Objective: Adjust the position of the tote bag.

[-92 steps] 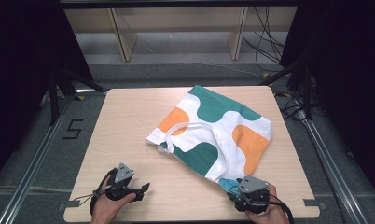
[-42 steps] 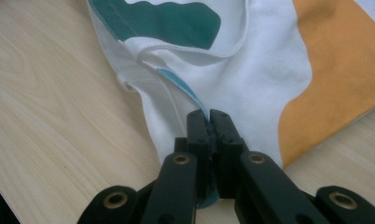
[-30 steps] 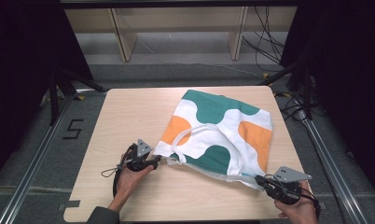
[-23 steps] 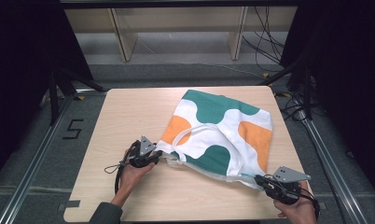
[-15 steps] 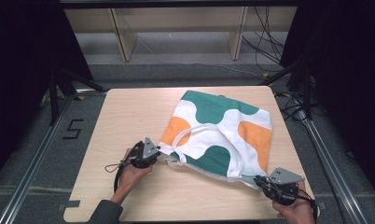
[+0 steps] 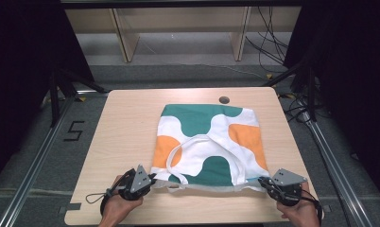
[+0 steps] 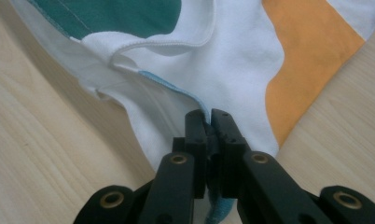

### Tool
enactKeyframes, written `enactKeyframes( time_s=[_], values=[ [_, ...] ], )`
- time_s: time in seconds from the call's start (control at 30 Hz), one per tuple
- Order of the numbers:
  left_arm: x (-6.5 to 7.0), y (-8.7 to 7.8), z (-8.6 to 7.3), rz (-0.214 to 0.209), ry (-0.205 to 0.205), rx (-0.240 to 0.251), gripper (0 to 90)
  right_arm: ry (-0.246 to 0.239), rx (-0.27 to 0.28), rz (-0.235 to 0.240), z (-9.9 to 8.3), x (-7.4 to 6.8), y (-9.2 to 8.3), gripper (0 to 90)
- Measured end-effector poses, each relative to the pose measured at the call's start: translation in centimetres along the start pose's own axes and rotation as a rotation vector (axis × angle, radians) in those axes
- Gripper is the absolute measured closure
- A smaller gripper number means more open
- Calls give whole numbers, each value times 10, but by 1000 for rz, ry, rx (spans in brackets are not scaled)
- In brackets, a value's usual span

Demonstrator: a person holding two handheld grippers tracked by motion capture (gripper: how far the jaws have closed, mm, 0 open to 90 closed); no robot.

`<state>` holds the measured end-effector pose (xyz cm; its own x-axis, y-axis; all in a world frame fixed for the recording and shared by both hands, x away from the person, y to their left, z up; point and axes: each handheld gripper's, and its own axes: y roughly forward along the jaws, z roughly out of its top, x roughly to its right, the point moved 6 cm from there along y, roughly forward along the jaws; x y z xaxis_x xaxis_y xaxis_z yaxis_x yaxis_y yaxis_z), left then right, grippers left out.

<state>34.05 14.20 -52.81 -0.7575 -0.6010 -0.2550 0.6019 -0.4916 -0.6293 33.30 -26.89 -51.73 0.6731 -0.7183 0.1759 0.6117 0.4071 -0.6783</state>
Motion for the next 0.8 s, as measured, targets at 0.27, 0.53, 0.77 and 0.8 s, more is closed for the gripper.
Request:
enactKeyframes(
  time_s=[0.27, 0.53, 0.77, 0.8],
  values=[
    [16, -11, -5, -16, -10, -2, 804, 16, -1, 0, -2, 1, 3, 774],
    [8, 2, -2, 9, -4, -4, 639, -48, -37, -31, -2, -3, 13, 744],
    [5, 18, 1, 25, 2, -52, 593, -10, 42, -26, 10, 4, 8, 842],
    [6, 20, 2, 18, -2, -51, 595, -5, 54, -30, 12, 4, 6, 850]
  ],
)
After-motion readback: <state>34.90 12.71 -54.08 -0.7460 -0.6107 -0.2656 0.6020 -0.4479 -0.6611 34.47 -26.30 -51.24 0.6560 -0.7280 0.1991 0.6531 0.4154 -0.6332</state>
